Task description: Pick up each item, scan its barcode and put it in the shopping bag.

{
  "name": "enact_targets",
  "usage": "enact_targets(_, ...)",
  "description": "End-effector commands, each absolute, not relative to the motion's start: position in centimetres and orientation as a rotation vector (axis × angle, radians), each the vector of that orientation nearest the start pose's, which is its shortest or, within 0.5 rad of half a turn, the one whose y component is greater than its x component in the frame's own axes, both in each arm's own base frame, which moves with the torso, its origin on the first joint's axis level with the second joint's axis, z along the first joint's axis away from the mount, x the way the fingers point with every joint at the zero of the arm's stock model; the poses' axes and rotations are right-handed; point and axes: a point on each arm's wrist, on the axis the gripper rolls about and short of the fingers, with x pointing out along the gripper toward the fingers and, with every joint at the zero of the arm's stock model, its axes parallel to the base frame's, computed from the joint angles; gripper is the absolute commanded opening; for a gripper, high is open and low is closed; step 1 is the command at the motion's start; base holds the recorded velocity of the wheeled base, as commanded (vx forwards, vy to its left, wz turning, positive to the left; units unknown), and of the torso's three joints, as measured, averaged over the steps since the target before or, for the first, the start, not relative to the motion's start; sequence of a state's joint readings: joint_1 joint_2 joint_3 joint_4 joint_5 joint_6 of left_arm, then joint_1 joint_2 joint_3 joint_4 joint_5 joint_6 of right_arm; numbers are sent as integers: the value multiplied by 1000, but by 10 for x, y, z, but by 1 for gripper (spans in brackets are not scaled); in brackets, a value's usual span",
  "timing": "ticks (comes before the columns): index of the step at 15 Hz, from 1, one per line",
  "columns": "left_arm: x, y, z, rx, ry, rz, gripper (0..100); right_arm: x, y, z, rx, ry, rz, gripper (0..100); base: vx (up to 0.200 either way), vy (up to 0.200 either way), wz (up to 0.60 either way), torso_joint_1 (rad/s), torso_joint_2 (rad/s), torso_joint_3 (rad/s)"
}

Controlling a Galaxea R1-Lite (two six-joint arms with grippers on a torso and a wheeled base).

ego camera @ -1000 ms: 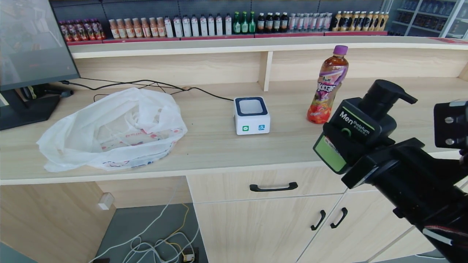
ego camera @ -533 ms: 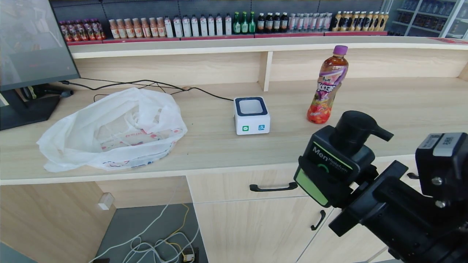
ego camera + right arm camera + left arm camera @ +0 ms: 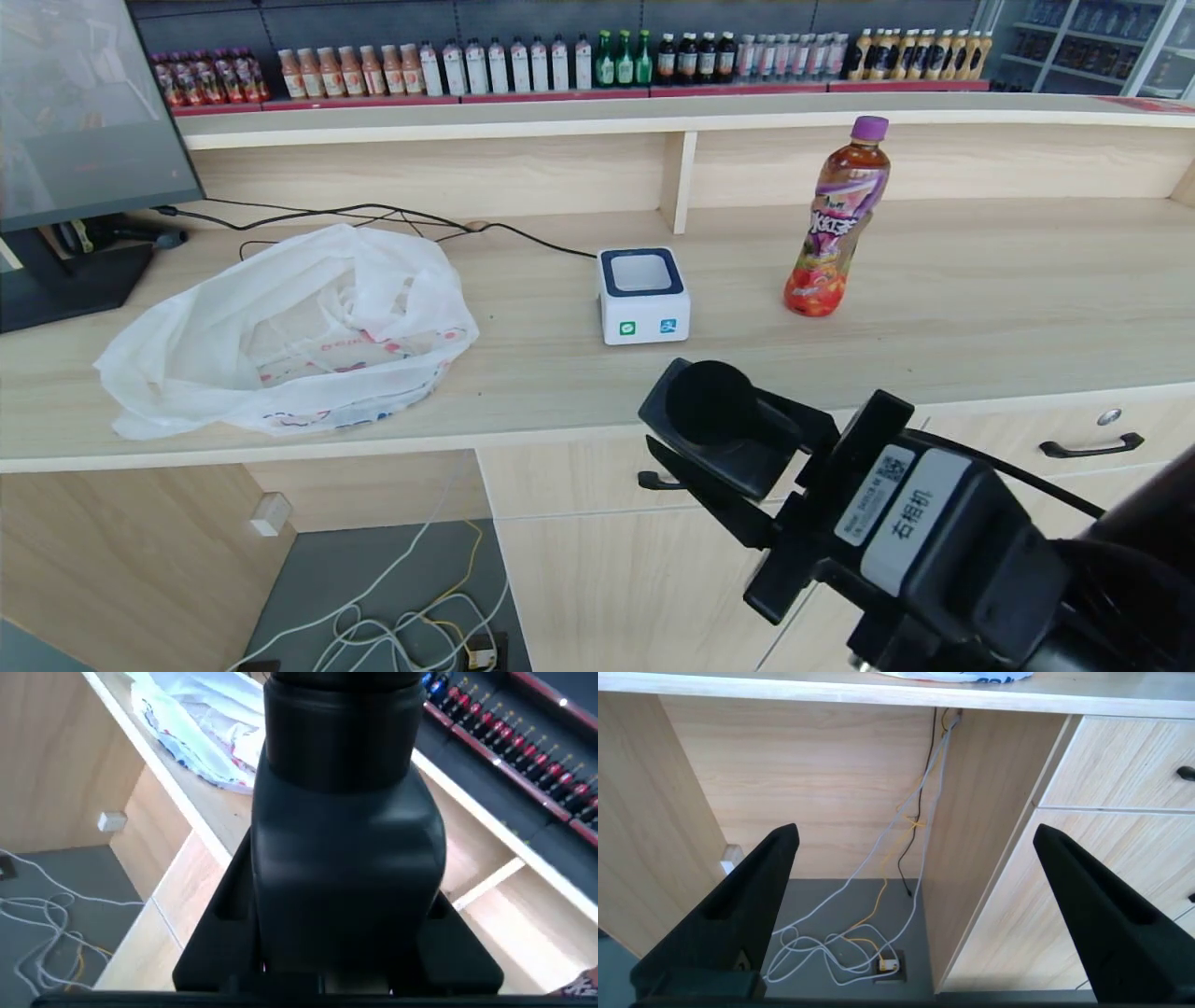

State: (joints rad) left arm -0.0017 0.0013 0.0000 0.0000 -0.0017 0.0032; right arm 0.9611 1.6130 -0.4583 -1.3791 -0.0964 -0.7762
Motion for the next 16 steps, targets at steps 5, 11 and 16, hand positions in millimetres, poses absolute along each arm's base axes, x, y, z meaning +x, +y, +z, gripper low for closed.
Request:
enact_targets(5,-23,0,76,3,2,-3,100,133,211,193,-865,-730,697,0,0,0,0,0,0,0)
enact_targets(11,-23,0,76,3,2,-3,100,120,195,190,-985,-830,631,0,0,0,0,0,0,0)
enact_targets(16,-23,0,76,3,2,-3,100,107,203,185,-1051,-904,689,0,0,0,0,0,0,0)
